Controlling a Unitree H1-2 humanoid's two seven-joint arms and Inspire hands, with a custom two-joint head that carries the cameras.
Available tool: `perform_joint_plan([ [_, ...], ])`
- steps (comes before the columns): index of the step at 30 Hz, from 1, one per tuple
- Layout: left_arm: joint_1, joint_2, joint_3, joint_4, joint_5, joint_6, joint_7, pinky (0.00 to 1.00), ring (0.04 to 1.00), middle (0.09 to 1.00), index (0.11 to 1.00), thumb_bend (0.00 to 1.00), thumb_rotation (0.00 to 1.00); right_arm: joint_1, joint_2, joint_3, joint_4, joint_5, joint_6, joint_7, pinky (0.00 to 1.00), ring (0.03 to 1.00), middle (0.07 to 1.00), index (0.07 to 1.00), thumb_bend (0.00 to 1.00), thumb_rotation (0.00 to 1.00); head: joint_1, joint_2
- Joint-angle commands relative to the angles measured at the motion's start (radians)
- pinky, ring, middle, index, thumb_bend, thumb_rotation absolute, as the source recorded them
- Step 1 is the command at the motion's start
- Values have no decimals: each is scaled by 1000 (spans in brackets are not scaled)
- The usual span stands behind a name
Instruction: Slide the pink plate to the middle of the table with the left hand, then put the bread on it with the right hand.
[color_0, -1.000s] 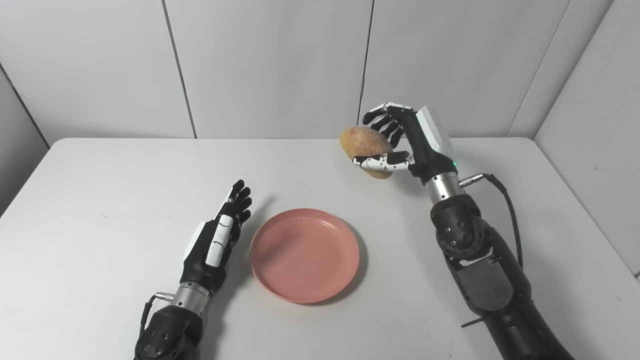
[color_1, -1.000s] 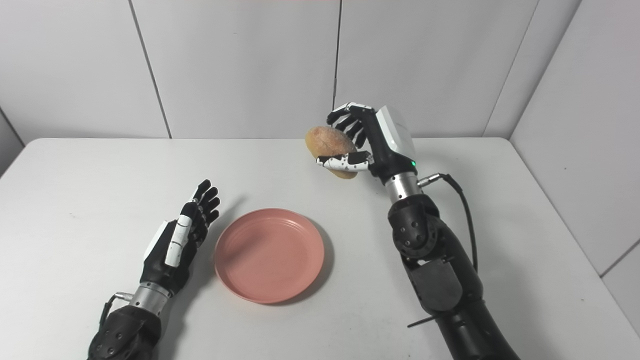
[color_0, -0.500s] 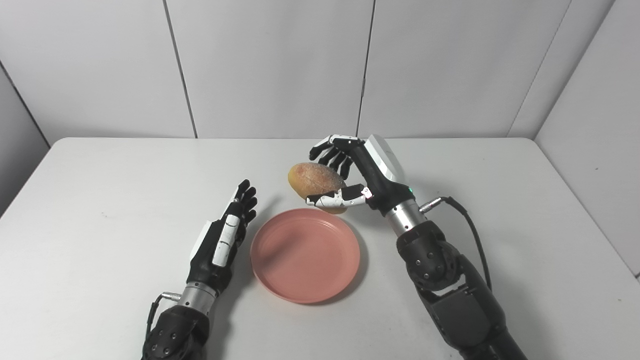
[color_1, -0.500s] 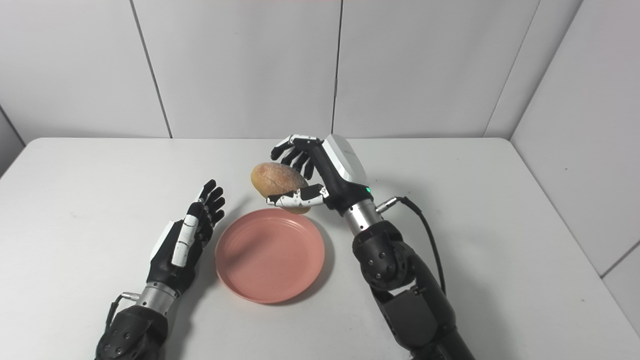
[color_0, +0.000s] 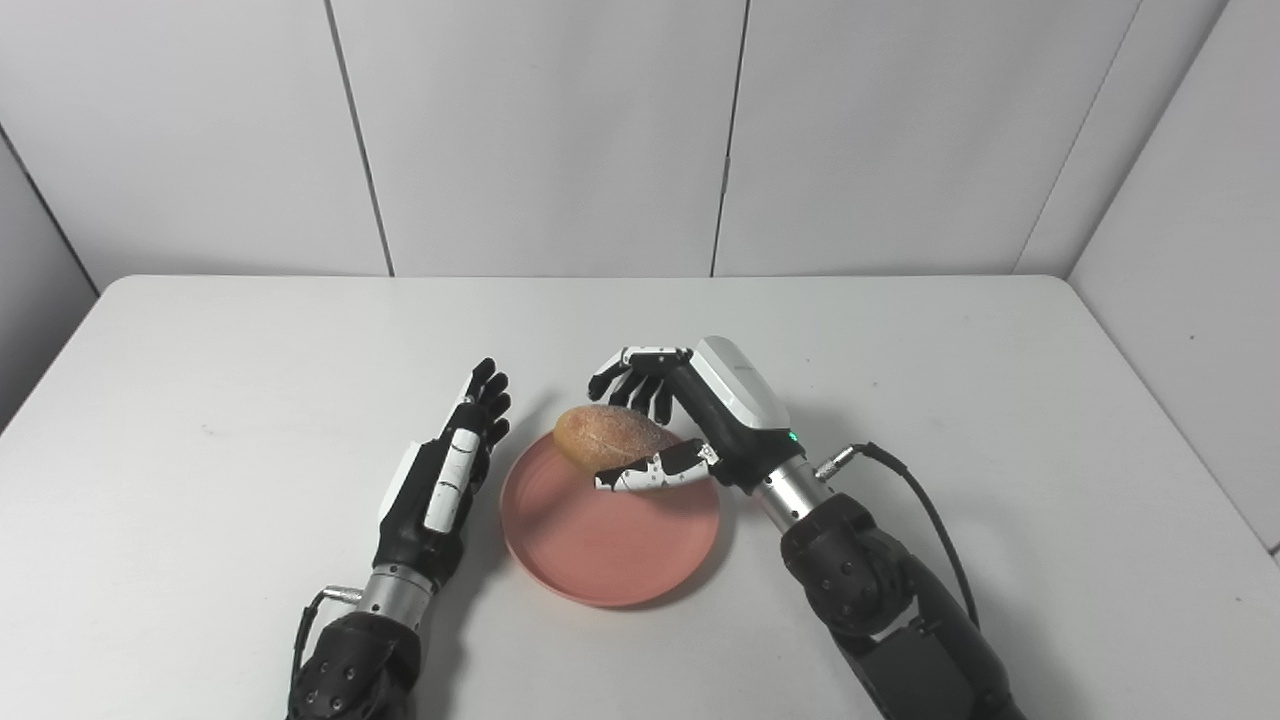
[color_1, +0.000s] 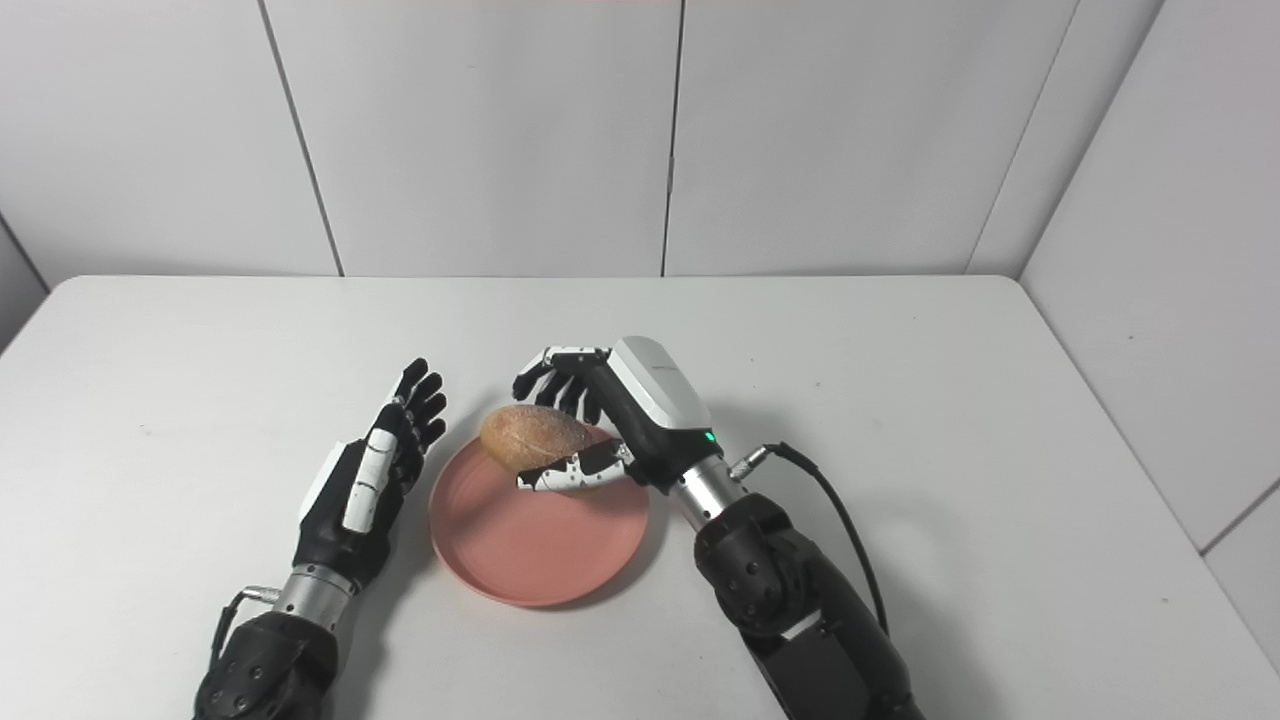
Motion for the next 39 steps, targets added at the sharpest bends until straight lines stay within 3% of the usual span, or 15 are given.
perform_joint_plan([
  [1,-9,-14,-7,-20,4,-15,6,1000,1000,1000,988,722,946,-26,-11,-6,-14,5,-64,-5,294,393,451,539,509,0,4,3],
  [18,-9,-15,-8,-34,-2,-1,6,1000,1000,1000,989,695,935,32,-25,4,-36,-11,-66,62,334,396,464,541,509,0,11,11],
  [35,-5,-19,-11,-49,8,13,16,1000,1000,1000,990,712,931,20,-1,19,72,-70,-135,-9,368,404,473,554,507,0,17,19],
  [36,-5,-19,-11,-49,9,13,16,1000,1000,1000,990,711,929,19,-1,21,70,-75,-134,-8,426,486,472,543,511,0,18,19],
  [37,-5,-18,-12,-49,12,12,17,1000,1000,1000,990,711,929,19,-2,24,65,-85,-126,-4,435,502,471,540,512,0,18,19],
  [39,-4,-17,-16,-51,22,10,20,1000,1000,1000,991,709,939,21,-5,30,52,-101,-112,7,625,721,732,736,544,151,20,18],
])
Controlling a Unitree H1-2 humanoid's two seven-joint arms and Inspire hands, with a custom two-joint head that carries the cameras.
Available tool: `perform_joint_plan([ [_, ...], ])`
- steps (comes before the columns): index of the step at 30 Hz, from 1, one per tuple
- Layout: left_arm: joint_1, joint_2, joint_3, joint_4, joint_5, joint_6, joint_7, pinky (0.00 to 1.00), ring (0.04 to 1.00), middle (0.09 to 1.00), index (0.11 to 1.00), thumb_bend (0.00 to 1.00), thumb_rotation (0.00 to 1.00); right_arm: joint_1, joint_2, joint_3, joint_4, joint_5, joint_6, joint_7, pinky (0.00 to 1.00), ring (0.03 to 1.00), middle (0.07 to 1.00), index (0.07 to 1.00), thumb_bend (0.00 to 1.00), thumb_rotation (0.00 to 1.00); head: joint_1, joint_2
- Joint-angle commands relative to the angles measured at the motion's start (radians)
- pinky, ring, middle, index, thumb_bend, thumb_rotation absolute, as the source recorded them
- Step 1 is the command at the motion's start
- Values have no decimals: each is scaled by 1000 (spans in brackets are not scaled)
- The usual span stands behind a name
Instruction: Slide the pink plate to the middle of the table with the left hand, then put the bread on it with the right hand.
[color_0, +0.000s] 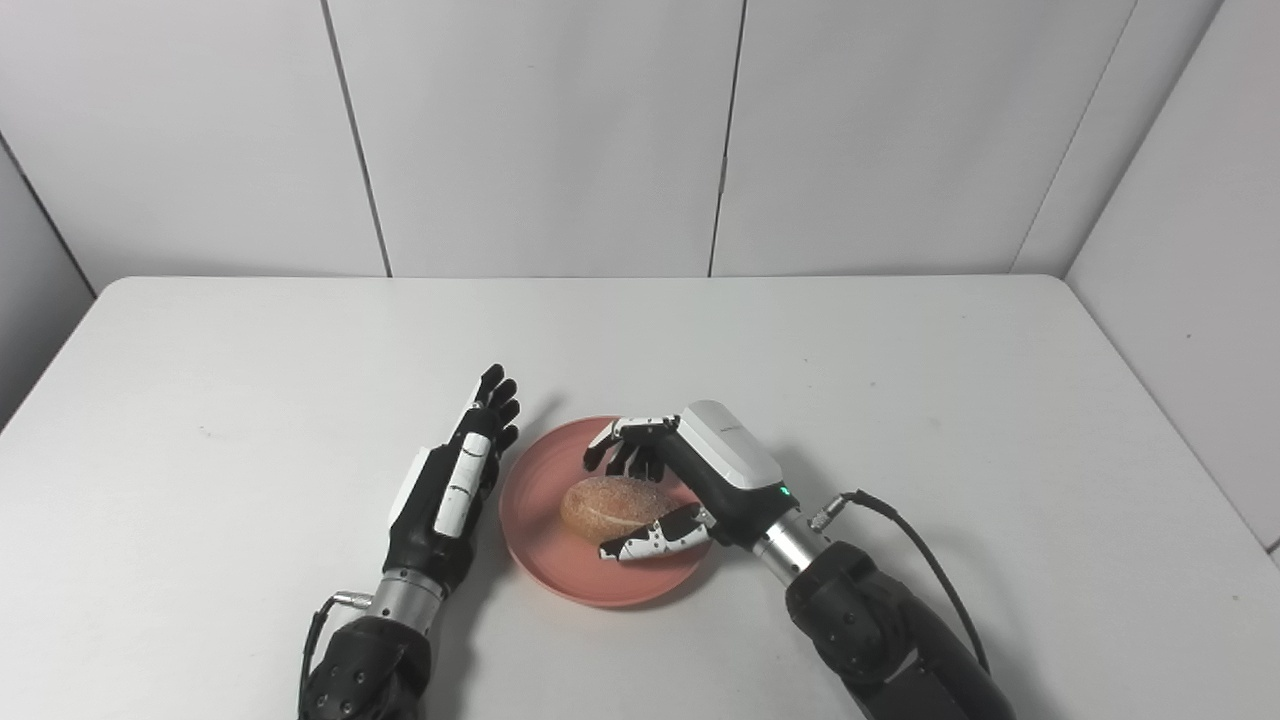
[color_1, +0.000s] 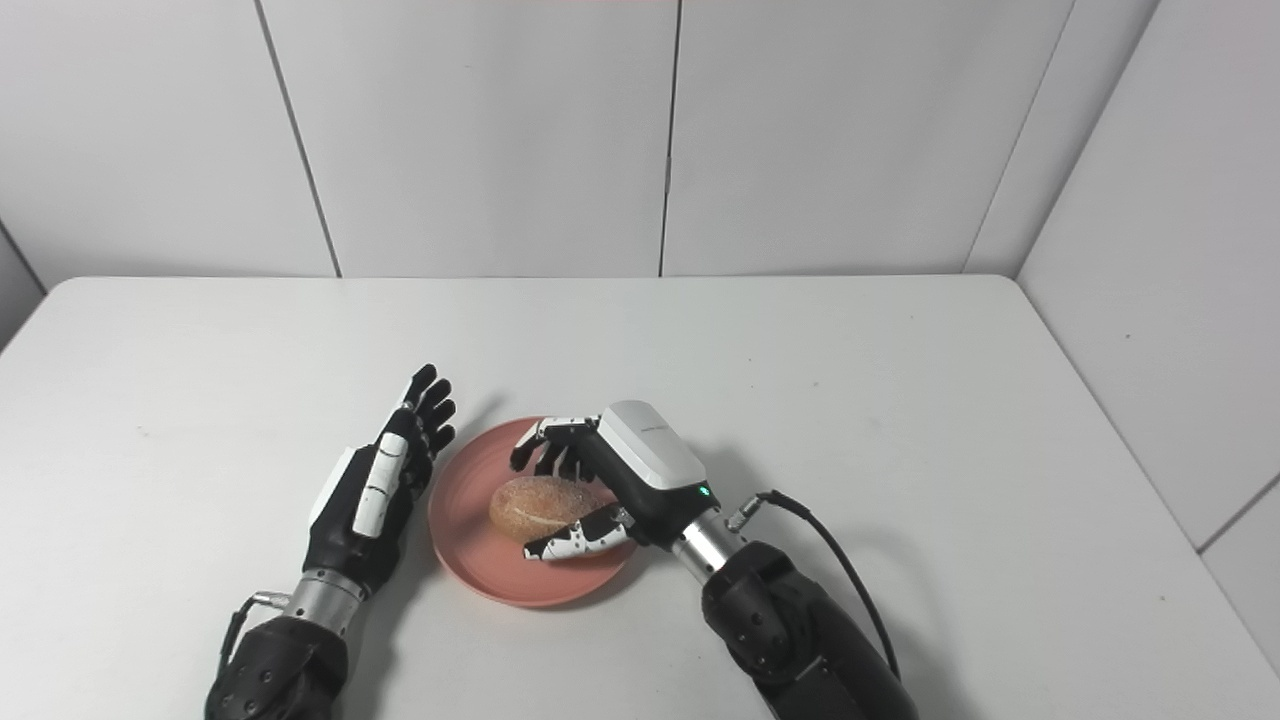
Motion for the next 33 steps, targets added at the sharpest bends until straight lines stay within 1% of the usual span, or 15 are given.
perform_joint_plan([
  [1,-11,-3,-9,-40,20,-16,6,1000,1000,1000,991,708,941,-29,-4,4,-23,-16,-12,0,663,762,777,768,550,186,1,-1],
  [2,-11,-4,-9,-41,23,-17,7,1000,1000,1000,992,708,944,-28,-5,6,-28,-16,-6,8,687,790,810,789,558,213,1,-1],
  [3,-10,-4,-9,-41,25,-17,8,1000,1000,1000,993,713,944,-26,-5,7,-33,-19,0,14,738,850,877,835,577,294,1,-1],
  [4,-10,-5,-9,-41,26,-18,8,1000,1000,1000,993,717,942,-25,-5,7,-37,-21,5,19,766,881,908,857,589,334,1,-1],
  [7,-9,-4,-9,-41,33,-15,10,1000,1000,1000,993,720,950,-19,-5,8,-55,-36,16,33,839,936,962,896,603,415,2,0],
  [9,-9,-4,-9,-42,33,-13,9,1000,1000,1000,993,721,952,-18,-6,9,-66,-44,20,40,909,972,991,921,603,505,2,0],
  [12,-10,-3,-9,-41,33,-14,6,1000,1000,1000,993,722,955,-14,-8,3,-86,-36,16,50,983,999,1000,953,604,610,2,-1],
  [15,-9,-4,-8,-44,29,-14,4,1000,1000,1000,994,711,954,-9,-11,-7,-95,4,-11,58,997,1000,1000,968,613,637,2,0],
  [19,-12,-3,-5,-37,20,-27,-1,1000,1000,1000,995,706,957,7,-7,-29,-117,103,-44,69,1000,1000,1000,990,647,664,1,0],
  [21,-15,-2,-3,-34,22,-33,2,1000,1000,1000,995,708,961,20,-2,-46,-121,135,-71,52,989,1000,1000,994,650,676,2,1],
  [24,-21,1,0,-29,35,-40,11,1000,1000,1000,995,713,978,38,7,-71,-134,133,-92,14,970,1000,1000,1000,663,728,2,2],
  [25,-23,2,2,-28,36,-40,12,1000,1000,1000,999,724,985,45,11,-81,-139,126,-95,-2,985,1000,1000,1000,680,792,2,2],
  [27,-27,2,8,-24,31,-41,12,1000,1000,1000,999,732,981,60,20,-102,-154,142,-82,-12,995,1000,1000,1000,683,806,3,2],
  [30,-30,5,15,-24,39,-39,19,1000,1000,1000,998,742,980,84,35,-137,-172,186,-63,-17,1000,1000,1000,1000,657,802,1,3],
  [33,-34,11,22,-20,43,-44,23,1000,1000,1000,1000,744,981,111,64,-186,-174,264,-36,-25,999,1000,1000,1000,648,790,0,4],
])
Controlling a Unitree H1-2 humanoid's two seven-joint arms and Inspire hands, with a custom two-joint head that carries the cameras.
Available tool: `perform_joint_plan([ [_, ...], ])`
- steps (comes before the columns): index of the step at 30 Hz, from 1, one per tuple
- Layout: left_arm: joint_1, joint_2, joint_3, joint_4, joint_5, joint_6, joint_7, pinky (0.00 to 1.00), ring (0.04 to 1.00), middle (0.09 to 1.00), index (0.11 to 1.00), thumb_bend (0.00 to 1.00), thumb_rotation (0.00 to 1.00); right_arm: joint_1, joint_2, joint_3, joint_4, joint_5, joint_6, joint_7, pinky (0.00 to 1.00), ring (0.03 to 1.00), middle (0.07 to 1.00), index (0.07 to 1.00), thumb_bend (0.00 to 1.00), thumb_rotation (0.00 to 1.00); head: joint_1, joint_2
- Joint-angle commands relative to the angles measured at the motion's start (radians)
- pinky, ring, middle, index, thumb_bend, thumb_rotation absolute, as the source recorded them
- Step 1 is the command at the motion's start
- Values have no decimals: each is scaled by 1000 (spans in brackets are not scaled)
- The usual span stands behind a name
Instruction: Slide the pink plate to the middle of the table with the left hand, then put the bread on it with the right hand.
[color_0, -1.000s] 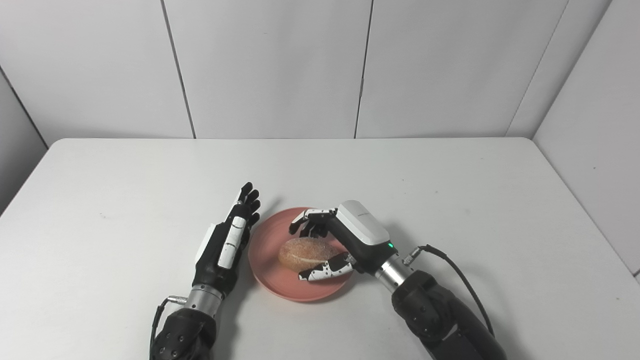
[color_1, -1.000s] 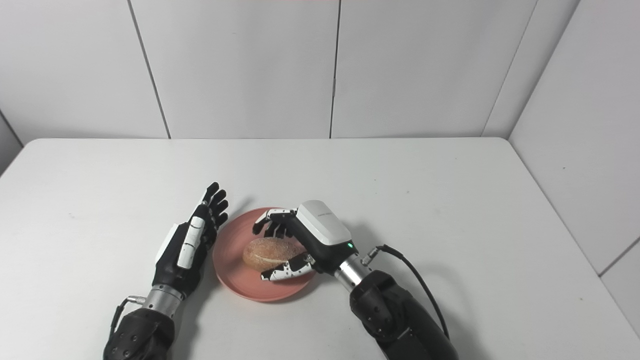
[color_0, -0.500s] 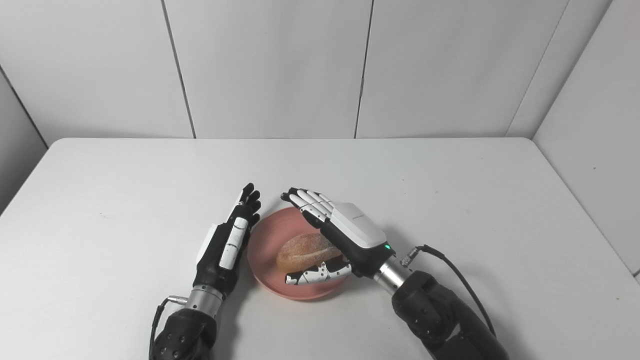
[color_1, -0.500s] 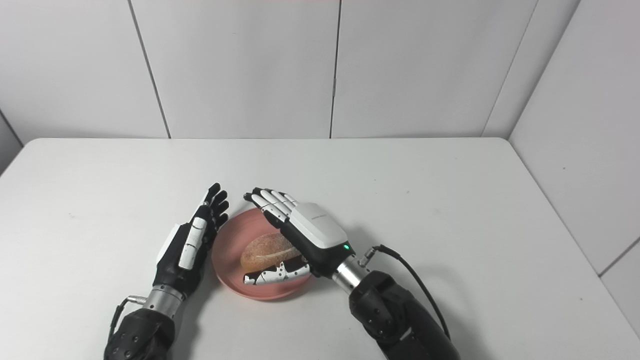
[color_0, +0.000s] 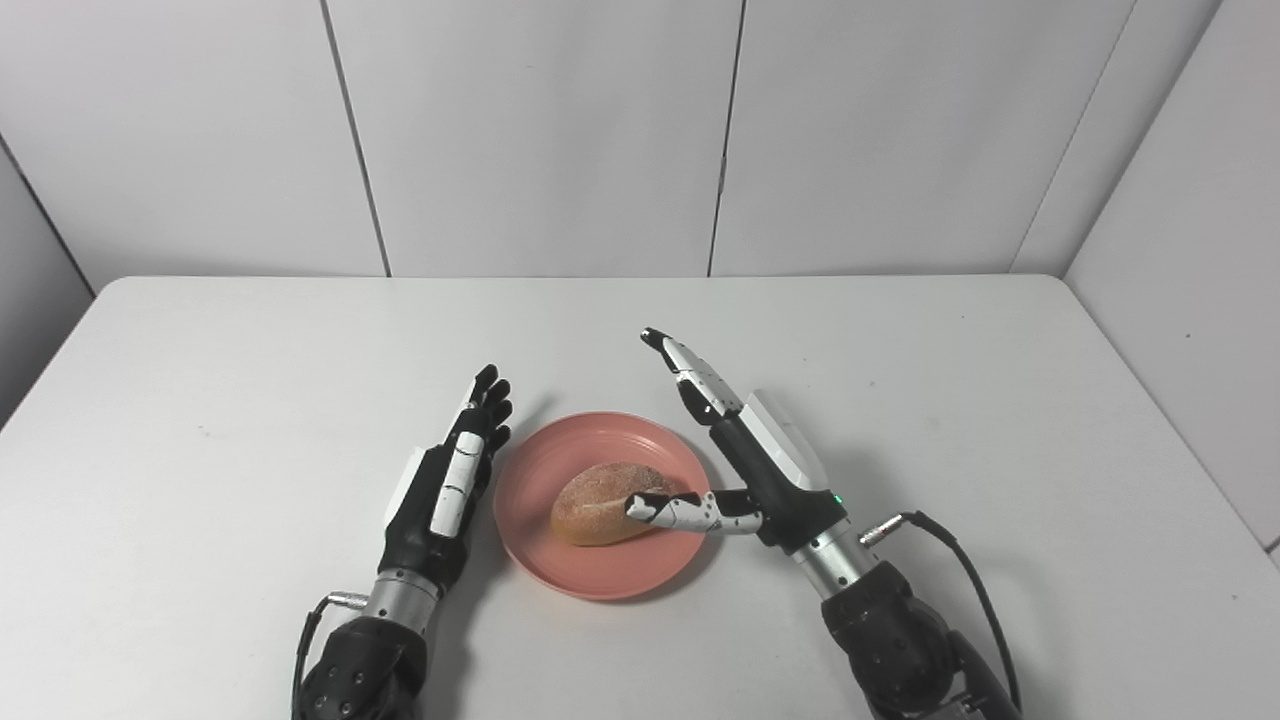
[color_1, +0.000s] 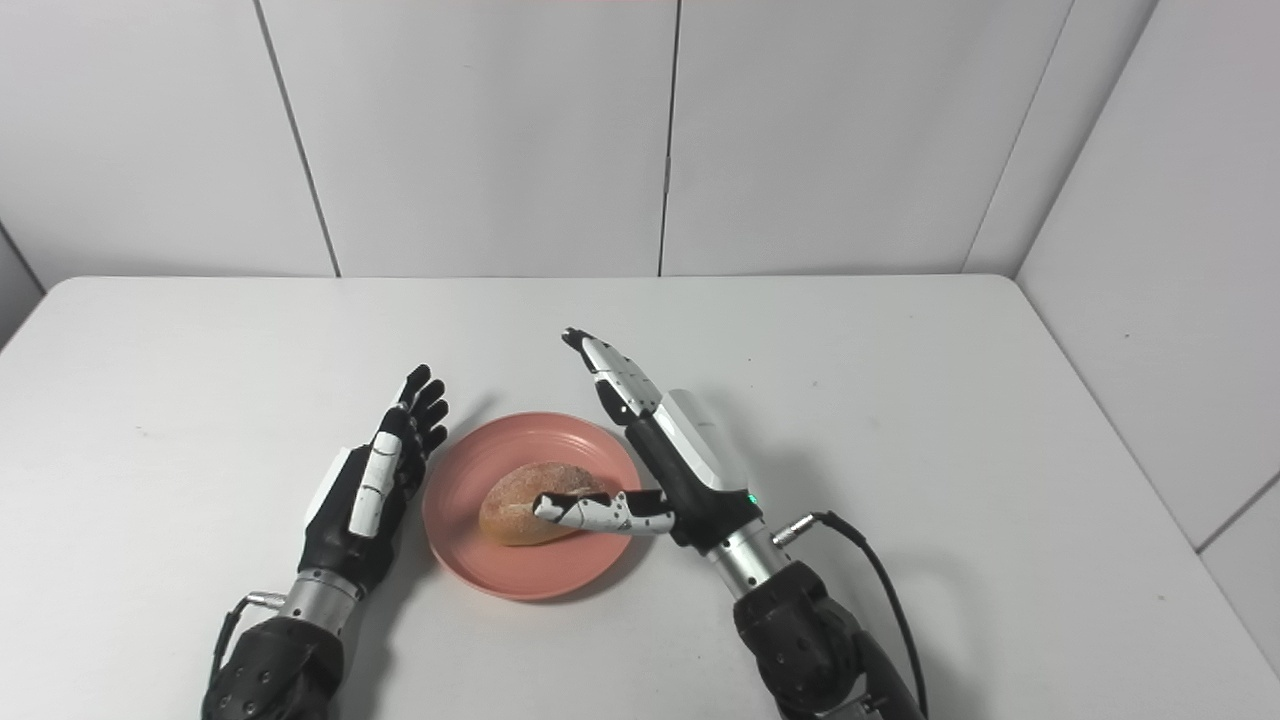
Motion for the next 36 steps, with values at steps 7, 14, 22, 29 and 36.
perform_joint_plan([
  [7,-35,8,14,-16,15,-55,31,1000,1000,1000,997,749,965,42,63,-79,-46,174,88,-3,1000,1000,1000,1000,579,874,1,3],
  [14,-27,7,15,-17,7,-73,32,1000,1000,1000,1000,742,959,85,112,-109,-87,338,205,36,1000,1000,1000,1000,624,869,-5,7],
  [22,-17,5,4,-24,18,-98,30,1000,1000,1000,1000,709,988,119,135,-107,-95,315,227,16,1000,1000,1000,1000,673,971,-5,11],
  [29,-7,-4,1,-50,-3,-61,24,1000,1000,1000,1000,704,964,117,164,-133,-68,376,217,16,1000,1000,1000,1000,689,975,-10,11],
  [36,1,-14,-5,-58,6,-62,35,1000,1000,1000,1000,671,992,108,163,-147,-66,389,241,10,1000,1000,1000,1000,709,1000,-9,5],
])
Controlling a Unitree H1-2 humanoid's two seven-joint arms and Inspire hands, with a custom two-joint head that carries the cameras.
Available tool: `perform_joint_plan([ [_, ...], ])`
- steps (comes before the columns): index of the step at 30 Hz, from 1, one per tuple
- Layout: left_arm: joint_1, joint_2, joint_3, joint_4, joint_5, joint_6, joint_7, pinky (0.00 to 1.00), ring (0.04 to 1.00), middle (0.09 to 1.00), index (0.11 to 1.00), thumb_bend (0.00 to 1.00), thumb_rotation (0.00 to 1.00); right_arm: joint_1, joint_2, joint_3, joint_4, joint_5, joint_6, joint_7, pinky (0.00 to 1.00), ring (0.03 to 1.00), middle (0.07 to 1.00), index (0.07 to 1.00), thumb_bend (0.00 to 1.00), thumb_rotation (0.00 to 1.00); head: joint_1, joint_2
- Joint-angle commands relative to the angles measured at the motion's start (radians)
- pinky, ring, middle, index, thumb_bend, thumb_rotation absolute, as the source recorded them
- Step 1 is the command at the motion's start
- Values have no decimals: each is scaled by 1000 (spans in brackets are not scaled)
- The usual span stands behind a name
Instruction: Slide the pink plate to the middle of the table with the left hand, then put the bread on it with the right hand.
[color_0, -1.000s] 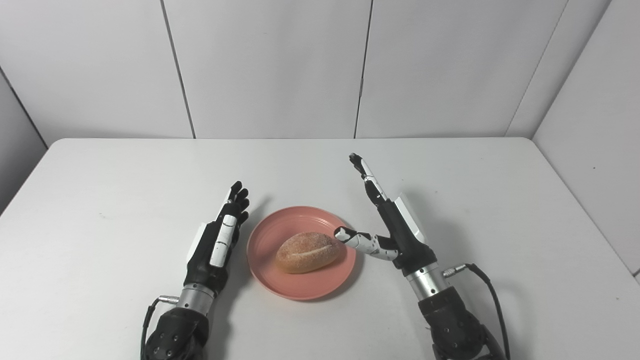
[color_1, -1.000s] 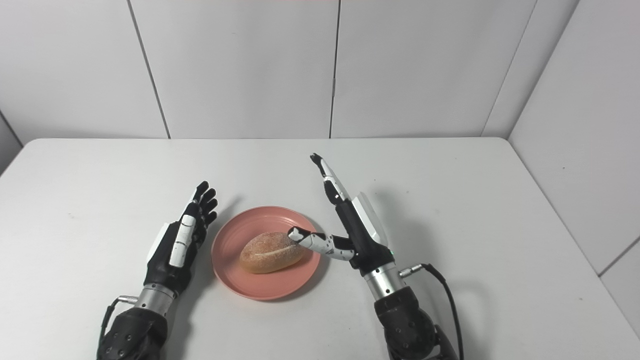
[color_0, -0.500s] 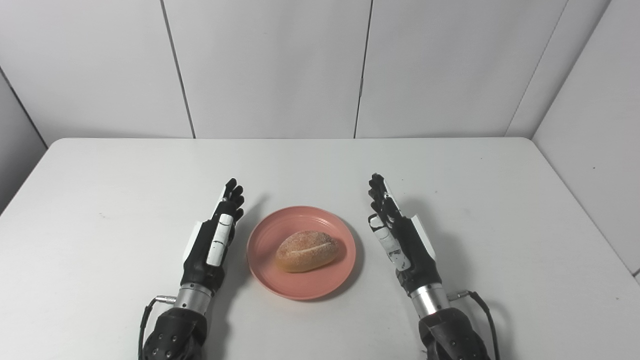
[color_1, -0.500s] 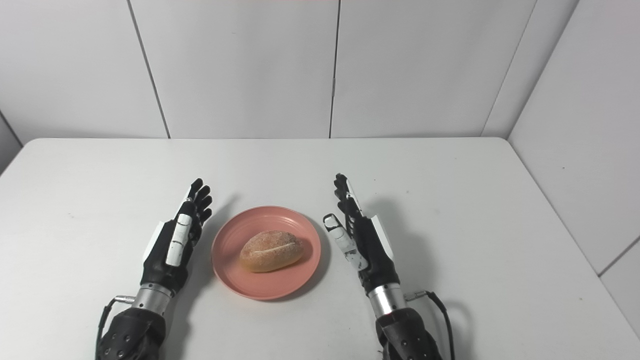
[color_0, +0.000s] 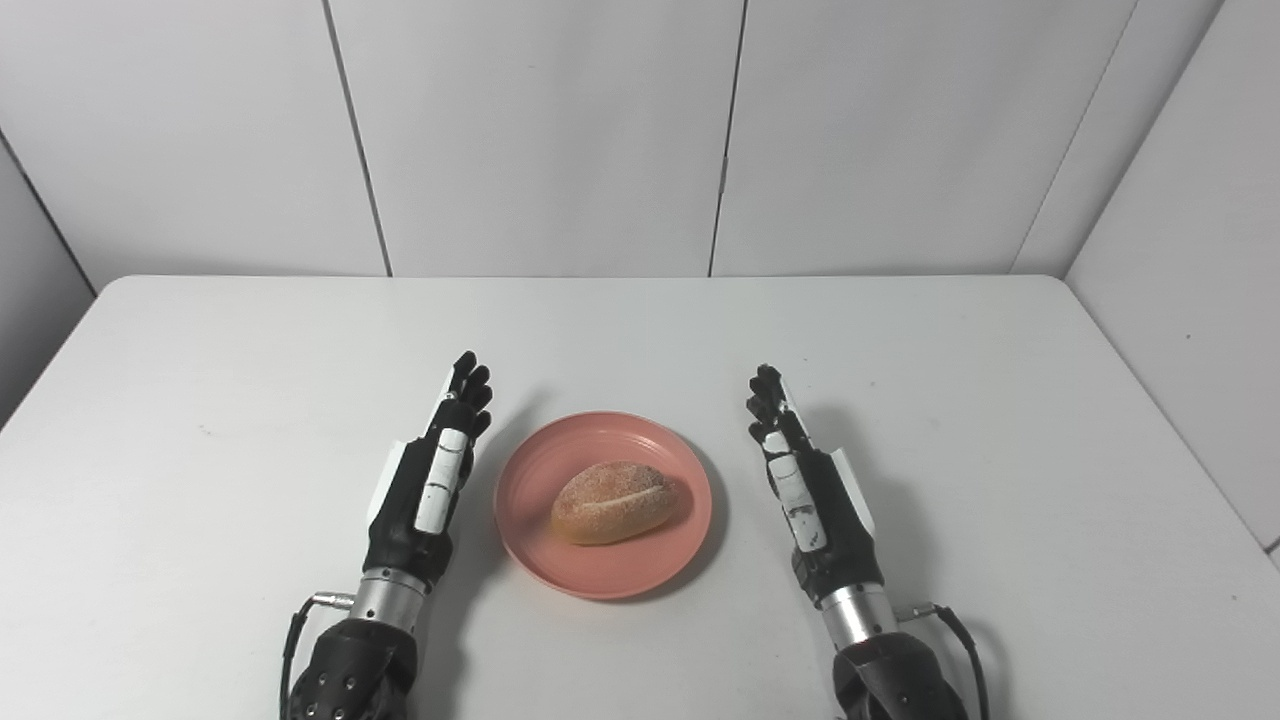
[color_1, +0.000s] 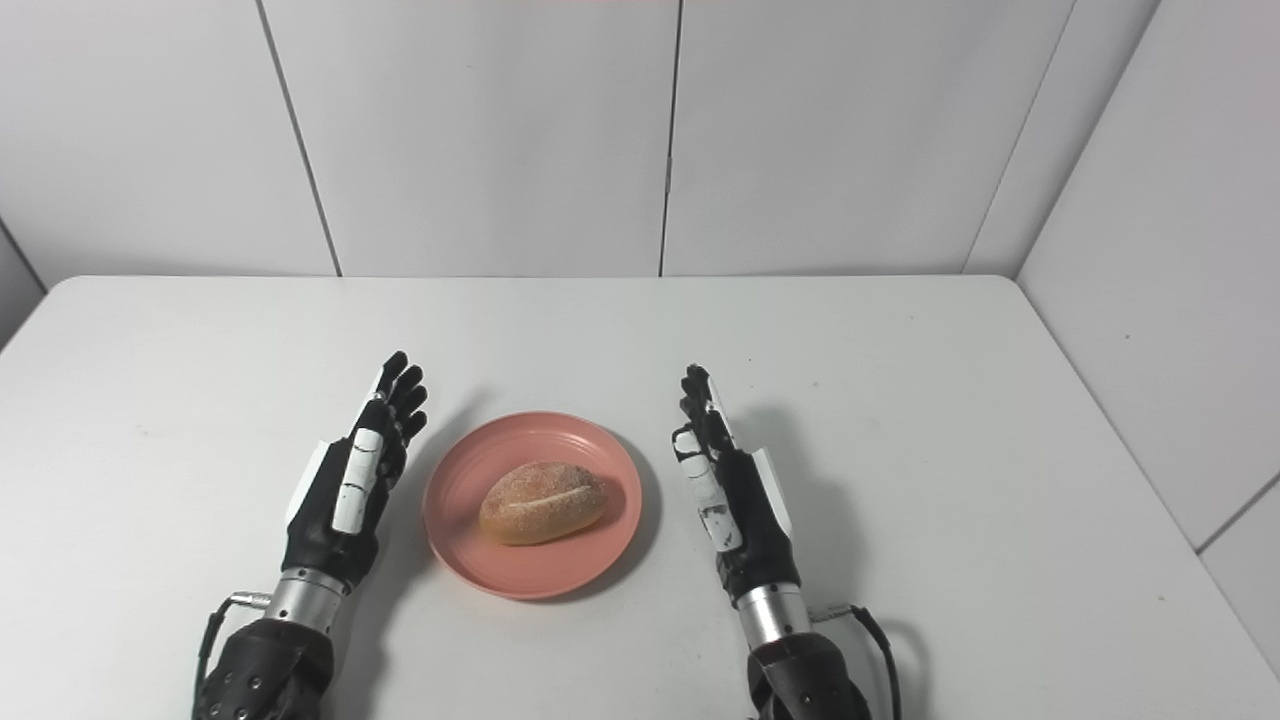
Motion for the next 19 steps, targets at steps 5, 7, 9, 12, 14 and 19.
perform_joint_plan([
  [5,1,-34,-1,-37,-33,6,-1,1000,1000,1000,1000,695,1000,-36,-2,-12,-15,7,-4,-5,1000,1000,1000,1000,670,1000,-2,-5],
  [7,-1,-41,4,-26,-46,1,-3,1000,1000,1000,1000,690,1000,-41,4,-20,-6,19,-5,-9,1000,1000,1000,1000,669,1000,1,-11],
  [9,-3,-45,6,-20,-54,2,-4,1000,1000,1000,1000,690,1000,-44,8,-24,0,24,-7,-11,1000,1000,1000,1000,671,1000,1,-12],
  [12,-5,-45,5,-10,-52,-5,-1,1000,1000,1000,1000,699,1000,-47,6,-24,10,22,-11,-10,1000,1000,1000,1000,668,1000,2,-19],
  [14,-4,-48,6,-8,-50,-6,4,1000,1000,1000,1000,700,1000,-48,5,-26,11,31,5,-6,1000,1000,1000,1000,647,1000,3,-20],
  [19,-2,-57,15,-6,-67,1,4,1000,1000,1000,1000,685,1000,-51,3,-26,14,46,21,-4,1000,1000,1000,1000,594,1000,3,-23],
])
